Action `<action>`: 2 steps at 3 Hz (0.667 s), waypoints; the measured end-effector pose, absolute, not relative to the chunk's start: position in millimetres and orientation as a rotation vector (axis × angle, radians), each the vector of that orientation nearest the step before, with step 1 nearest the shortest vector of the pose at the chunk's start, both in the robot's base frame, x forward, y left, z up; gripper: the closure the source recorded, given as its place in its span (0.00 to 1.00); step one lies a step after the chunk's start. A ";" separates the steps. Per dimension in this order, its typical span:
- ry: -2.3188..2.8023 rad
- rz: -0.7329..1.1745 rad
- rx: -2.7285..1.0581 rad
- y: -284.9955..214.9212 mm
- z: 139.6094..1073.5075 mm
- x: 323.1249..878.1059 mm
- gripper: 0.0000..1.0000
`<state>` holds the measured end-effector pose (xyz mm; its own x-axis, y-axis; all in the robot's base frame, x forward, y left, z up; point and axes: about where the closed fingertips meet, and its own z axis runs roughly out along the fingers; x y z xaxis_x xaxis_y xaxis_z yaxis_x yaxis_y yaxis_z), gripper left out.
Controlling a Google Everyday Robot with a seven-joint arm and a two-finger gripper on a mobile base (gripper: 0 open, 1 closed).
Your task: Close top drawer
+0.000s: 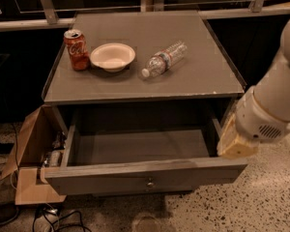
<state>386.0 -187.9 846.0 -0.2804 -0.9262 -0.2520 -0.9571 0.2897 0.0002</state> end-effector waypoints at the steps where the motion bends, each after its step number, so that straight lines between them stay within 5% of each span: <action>1: 2.407 0.333 -1.708 -181.5 808.6 358.3 1.00; 2: 2.407 0.333 -1.708 -181.5 808.4 358.3 1.00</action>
Offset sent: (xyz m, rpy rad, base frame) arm -0.0192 0.0053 -0.0280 0.0346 0.0531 -0.0261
